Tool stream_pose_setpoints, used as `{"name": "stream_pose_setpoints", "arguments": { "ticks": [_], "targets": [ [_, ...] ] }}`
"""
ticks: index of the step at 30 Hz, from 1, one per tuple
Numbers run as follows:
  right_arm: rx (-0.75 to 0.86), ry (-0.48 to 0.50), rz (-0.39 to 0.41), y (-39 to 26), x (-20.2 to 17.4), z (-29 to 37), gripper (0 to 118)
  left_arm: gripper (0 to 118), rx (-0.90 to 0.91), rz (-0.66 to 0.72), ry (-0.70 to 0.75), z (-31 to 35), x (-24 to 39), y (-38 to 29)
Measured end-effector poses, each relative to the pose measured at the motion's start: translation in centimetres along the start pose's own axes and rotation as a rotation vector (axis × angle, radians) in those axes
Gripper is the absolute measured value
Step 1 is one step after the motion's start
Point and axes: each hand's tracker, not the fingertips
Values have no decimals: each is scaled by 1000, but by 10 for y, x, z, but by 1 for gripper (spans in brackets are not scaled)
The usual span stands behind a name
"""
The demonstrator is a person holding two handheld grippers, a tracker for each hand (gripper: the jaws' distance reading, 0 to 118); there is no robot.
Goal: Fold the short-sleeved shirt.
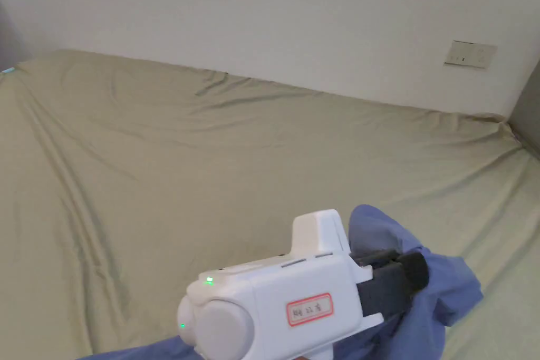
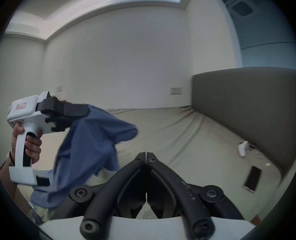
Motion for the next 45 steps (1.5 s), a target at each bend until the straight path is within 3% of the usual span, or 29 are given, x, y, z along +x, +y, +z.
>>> {"name": "stream_pose_setpoints", "arguments": {
  "ticks": [4,7,11,12,13,15,16,20,23,26,33,39,40,41,42,43,45],
  "targets": [
    [-32,-96,-52,-12,37,21,1,1,-258,-92,140,-80,12,-69],
    [-70,-141,-68,-23,54,29,1,1,-438,-78,196,-116,-3,-123],
    [-100,-160,-99,-34,69,32,1,7,-525,-94,302,-127,-21,-166],
    [-104,-161,-106,-36,70,31,1,27,-516,-92,316,-123,-24,-171],
    [-108,-159,-115,-37,72,31,2,60,-514,-88,319,-121,-27,-173],
    [-111,-149,-127,-39,71,28,1,108,-465,-52,256,-107,-28,-170],
    [-110,-138,-131,-40,68,25,1,117,-436,-41,231,-92,-22,-164],
    [-94,-72,-148,-40,48,14,1,114,-305,-71,235,-15,-9,-129],
    [-84,1,-149,-40,26,3,1,73,-165,-164,414,56,-7,-108],
    [-82,77,-152,-41,-1,-5,1,0,-55,-192,689,123,-18,-97],
    [-106,224,-82,-39,-55,-10,1,0,108,21,953,240,-76,-81],
    [-115,214,16,-30,-71,-17,1,1,109,73,952,250,-132,-51],
    [-114,207,20,-28,-70,-19,1,9,102,73,948,244,-143,-47],
    [-113,199,22,-25,-69,-20,2,26,93,64,961,239,-151,-44],
    [-112,192,24,-23,-69,-21,2,53,58,40,995,234,-159,-41],
    [-108,180,30,-21,-68,-22,2,68,20,15,1035,228,-166,-39],
    [-102,156,47,-19,-67,-23,2,73,-42,-39,1116,218,-177,-40]
  ]
}}
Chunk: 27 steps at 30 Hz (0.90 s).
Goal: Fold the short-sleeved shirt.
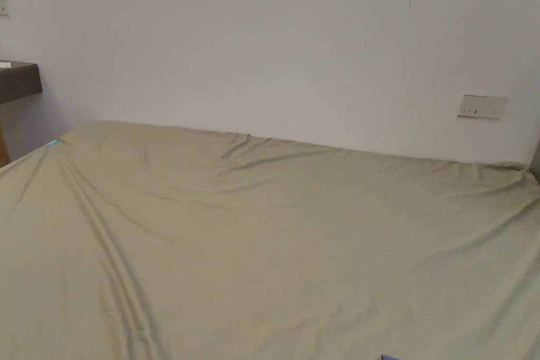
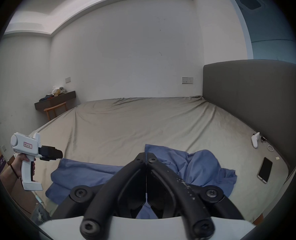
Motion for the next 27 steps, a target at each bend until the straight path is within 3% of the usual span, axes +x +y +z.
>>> {"name": "stream_pose_setpoints", "arguments": {
  "ticks": [6,9,12,13,15,18,20,22,24,25,27],
  "targets": [
    [-27,-16,1,0,5,-6,2,72,-109,-23,-89,-20,14,-11],
    [-43,-16,-10,-4,9,-11,2,58,-23,-136,-53,-9,24,-25],
    [-61,-14,-22,-7,14,-20,2,21,-51,-96,-77,-11,23,-29],
    [-68,-16,-26,-7,16,-23,2,7,-66,-26,-151,-13,20,-29],
    [-74,-16,-27,-8,22,-28,2,7,-74,49,-126,-17,15,-27],
    [-87,-19,-20,-4,40,-45,6,6,-82,56,-133,-18,13,-26],
    [-135,-41,13,0,61,-69,19,6,-77,34,-132,-18,13,-28],
    [-218,-49,19,2,83,-97,57,6,-69,13,-123,-18,17,-30],
    [-297,-13,-31,3,104,-126,93,6,-66,8,-110,-17,20,-31],
    [-345,0,-66,3,114,-142,105,6,-60,5,-105,-18,22,-31],
    [-374,22,-80,3,127,-170,111,6,-58,-13,-90,-18,24,-32]
  ]
}}
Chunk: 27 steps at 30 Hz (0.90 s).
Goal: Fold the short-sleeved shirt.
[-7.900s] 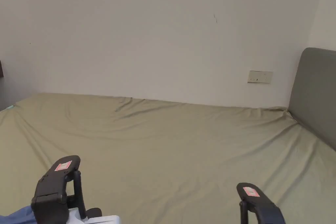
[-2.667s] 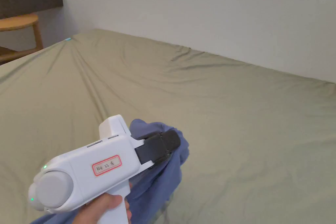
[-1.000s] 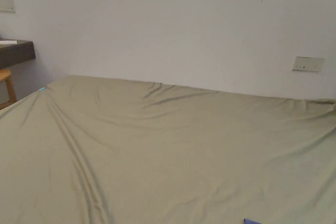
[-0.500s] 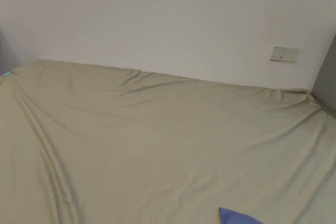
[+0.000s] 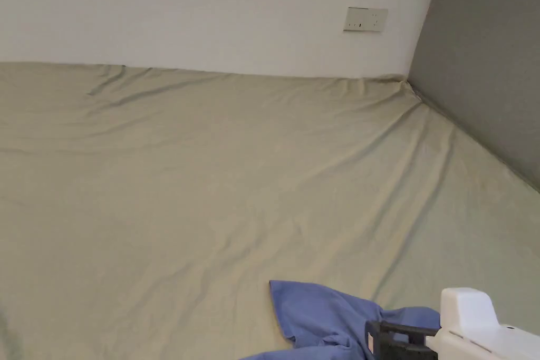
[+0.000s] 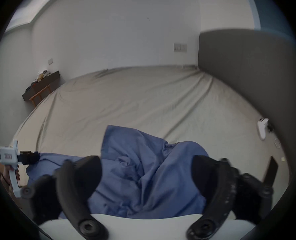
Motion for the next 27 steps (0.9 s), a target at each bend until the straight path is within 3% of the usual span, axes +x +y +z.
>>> {"name": "stream_pose_setpoints", "arguments": {
  "ticks": [6,10,11,12,13,14,16,17,20,24,27],
  "targets": [
    [-134,-73,179,31,11,-81,111,6,-2,-12,18,-2,3,2],
    [-312,-93,183,35,20,-129,109,6,-7,24,1,-1,2,4],
    [-383,-92,173,31,21,-137,102,6,-8,28,-4,-1,2,4],
    [-366,-3,104,26,24,-136,84,6,-9,30,-6,0,2,4],
    [-316,-11,59,26,24,-126,83,6,-9,31,-6,0,2,4],
    [-333,-15,78,26,25,-119,77,6,-9,30,-6,0,3,4],
    [-310,101,87,24,22,-111,31,6,-12,26,1,1,6,5],
    [-320,56,89,23,19,-104,8,6,-15,26,6,2,8,6],
    [-288,-19,172,19,9,-89,8,6,-35,29,20,7,13,14],
    [-144,-4,117,31,3,-47,8,6,22,38,-29,32,16,30],
    [18,-7,106,63,3,20,8,6,113,43,-107,68,22,53]
  ]
}}
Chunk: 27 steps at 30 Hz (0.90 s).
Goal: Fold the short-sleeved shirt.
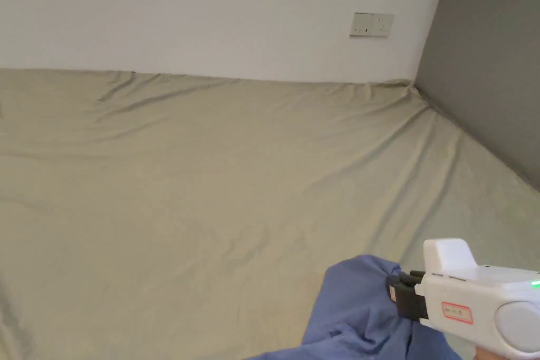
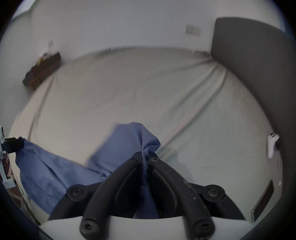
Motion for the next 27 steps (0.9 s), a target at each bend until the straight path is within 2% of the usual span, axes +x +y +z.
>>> {"name": "stream_pose_setpoints", "arguments": {
  "ticks": [4,10,13,19,27],
  "targets": [
    [204,-20,-23,39,2,81,8,6,110,-124,-78,45,27,38],
    [471,-43,-41,83,-3,180,8,6,333,-250,-98,109,64,105],
    [552,-31,-52,113,-5,215,8,6,409,-313,-59,133,76,140],
    [706,-71,-92,164,-2,269,8,6,457,-312,-14,171,74,194],
    [755,-75,-89,230,-1,280,8,6,468,-318,41,184,69,251]
  ]
}}
